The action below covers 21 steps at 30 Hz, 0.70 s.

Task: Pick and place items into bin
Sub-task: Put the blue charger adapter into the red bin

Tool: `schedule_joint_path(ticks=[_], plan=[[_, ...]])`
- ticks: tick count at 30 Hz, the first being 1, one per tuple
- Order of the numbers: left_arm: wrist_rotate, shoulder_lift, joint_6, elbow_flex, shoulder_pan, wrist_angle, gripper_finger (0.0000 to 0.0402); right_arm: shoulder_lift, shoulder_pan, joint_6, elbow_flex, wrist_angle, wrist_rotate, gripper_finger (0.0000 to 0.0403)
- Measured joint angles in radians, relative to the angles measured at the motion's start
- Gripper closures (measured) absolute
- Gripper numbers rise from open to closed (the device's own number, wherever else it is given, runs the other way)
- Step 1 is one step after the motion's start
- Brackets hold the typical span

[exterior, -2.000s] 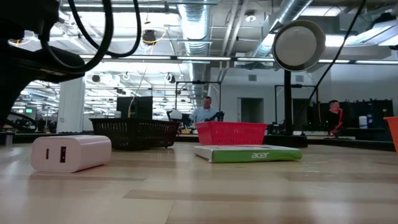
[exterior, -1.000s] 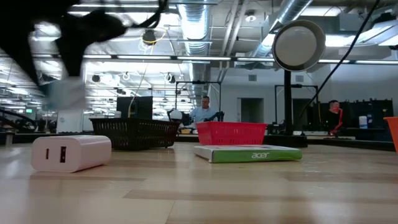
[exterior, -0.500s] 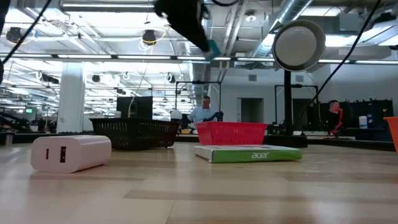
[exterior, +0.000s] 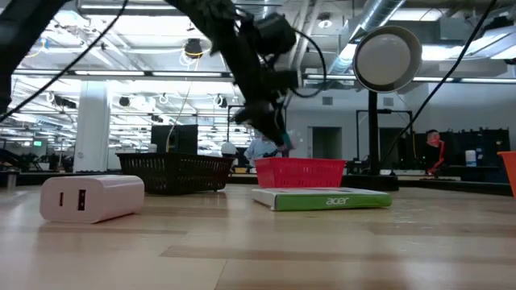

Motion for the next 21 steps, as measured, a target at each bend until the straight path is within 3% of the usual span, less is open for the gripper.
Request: schedule_joint_path(ticks=[14, 21], plan=[[0.024, 0.052, 0.158, 0.001, 0.018, -0.063, 0.0259, 0.000, -0.008, 0.042, 0.000, 0.066, 0.068, 0.0178], [0.020, 0.067, 0.178, 0.001, 0.018, -0.089, 0.0224, 0.000, -0.029, 0.105, 0.000, 0.066, 0.070, 0.0178]])
